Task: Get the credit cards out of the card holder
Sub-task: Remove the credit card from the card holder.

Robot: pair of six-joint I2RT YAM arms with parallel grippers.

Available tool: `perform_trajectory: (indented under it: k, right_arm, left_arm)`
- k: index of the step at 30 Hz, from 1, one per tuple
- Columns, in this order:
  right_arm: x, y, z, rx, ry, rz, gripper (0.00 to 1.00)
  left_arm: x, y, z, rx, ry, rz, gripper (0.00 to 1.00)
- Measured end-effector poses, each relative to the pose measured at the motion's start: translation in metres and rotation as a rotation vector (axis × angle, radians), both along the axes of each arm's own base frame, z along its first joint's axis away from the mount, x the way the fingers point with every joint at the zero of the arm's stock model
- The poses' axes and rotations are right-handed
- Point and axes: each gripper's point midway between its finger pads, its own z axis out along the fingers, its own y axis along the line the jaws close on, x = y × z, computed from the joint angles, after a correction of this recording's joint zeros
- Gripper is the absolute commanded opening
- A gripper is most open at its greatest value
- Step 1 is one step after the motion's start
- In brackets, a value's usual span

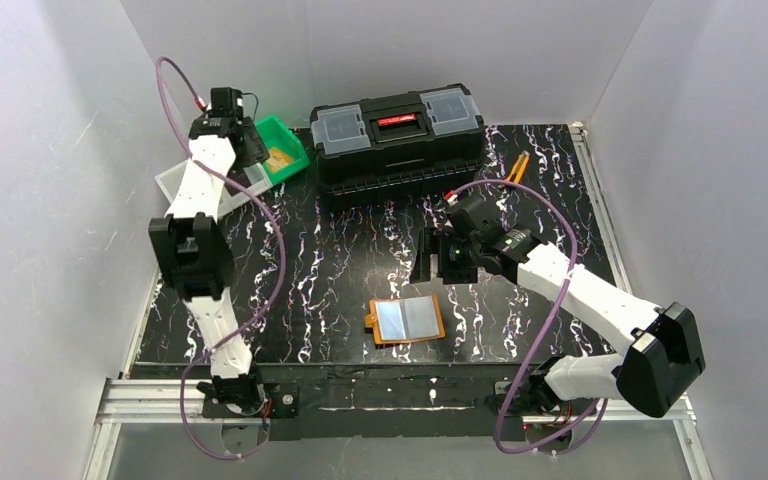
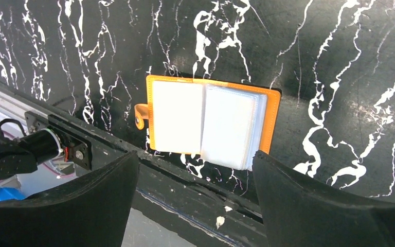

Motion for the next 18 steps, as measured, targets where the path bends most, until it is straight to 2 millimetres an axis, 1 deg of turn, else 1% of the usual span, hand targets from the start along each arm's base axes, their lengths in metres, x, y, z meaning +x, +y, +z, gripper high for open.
perform_trajectory:
  k: [2,3,5,6,7,8,10,12,15,18]
  right_arm:
    - [-0.001,-0.003,-0.003,-0.013,0.008,-0.017,0.88]
    - [-0.001,-0.005,-0.004,-0.018,0.010,-0.026,0.89]
    - [-0.005,-0.012,-0.008,-0.033,0.021,-0.048,0.90]
    - [-0.007,-0.017,-0.011,-0.041,0.027,-0.061,0.91]
    - [-0.010,-0.022,-0.013,-0.047,0.033,-0.076,0.92]
    - [-0.013,-0.028,-0.015,-0.055,0.038,-0.093,0.92]
    - [-0.015,-0.040,-0.016,-0.067,0.033,-0.129,0.94]
    - [-0.015,-0.054,-0.017,-0.071,0.025,-0.180,0.95]
    - [-0.014,-0.075,-0.019,-0.068,0.011,-0.254,0.96]
    - [-0.015,-0.092,-0.027,-0.068,0.016,-0.326,0.96]
  left_arm:
    - [-0.029,-0.028,0.016,-0.036,-0.013,-0.057,0.67]
    - [-0.044,-0.047,0.024,-0.054,-0.023,-0.097,0.67]
    - [-0.077,-0.090,0.034,-0.088,-0.035,-0.198,0.66]
    - [-0.094,-0.112,0.036,-0.102,-0.039,-0.251,0.66]
    - [-0.108,-0.129,0.037,-0.119,-0.040,-0.292,0.66]
    - [-0.126,-0.151,0.035,-0.136,-0.035,-0.347,0.66]
    - [-0.163,-0.187,0.028,-0.166,-0.009,-0.445,0.66]
    - [-0.191,-0.209,0.017,-0.184,0.022,-0.502,0.65]
    - [-0.230,-0.236,0.000,-0.202,0.075,-0.569,0.65]
    - [-0.262,-0.261,-0.009,-0.215,0.109,-0.633,0.65]
